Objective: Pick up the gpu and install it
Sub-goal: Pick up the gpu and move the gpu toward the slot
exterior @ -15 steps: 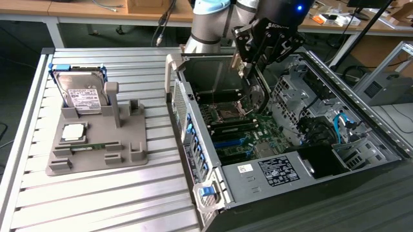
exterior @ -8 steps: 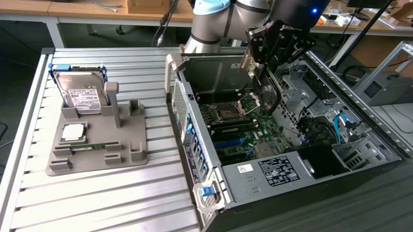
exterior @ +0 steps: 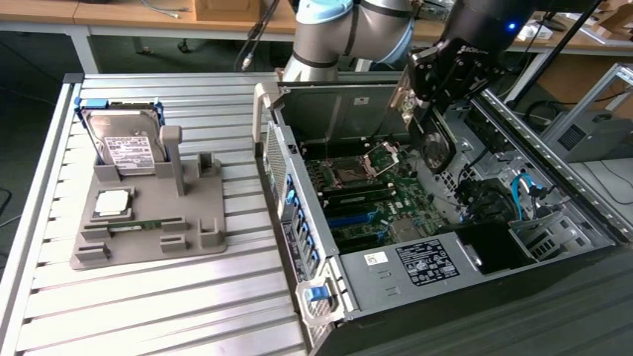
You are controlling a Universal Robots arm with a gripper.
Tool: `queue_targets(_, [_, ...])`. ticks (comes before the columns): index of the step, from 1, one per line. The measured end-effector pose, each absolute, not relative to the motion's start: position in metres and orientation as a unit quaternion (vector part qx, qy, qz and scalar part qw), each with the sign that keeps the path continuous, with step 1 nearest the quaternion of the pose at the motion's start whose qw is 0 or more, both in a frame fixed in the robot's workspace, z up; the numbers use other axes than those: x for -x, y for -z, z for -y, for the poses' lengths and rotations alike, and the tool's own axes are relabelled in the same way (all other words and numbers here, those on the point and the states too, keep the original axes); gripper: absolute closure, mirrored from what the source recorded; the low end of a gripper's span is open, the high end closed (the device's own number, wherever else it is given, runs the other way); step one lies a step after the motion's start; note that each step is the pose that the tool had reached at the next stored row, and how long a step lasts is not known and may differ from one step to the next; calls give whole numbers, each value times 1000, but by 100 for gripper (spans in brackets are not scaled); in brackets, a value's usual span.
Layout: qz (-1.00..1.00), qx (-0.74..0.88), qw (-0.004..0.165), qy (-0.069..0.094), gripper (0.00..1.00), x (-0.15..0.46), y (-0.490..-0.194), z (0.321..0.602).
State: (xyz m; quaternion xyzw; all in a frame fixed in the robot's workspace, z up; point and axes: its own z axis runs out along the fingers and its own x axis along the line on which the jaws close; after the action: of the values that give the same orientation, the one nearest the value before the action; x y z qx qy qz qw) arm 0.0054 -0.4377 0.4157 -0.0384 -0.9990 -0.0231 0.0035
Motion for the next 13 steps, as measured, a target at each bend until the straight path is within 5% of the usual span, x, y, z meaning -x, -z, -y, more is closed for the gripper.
queue_targets(13, [999, 38, 10, 22, 73, -49, -397, 438])
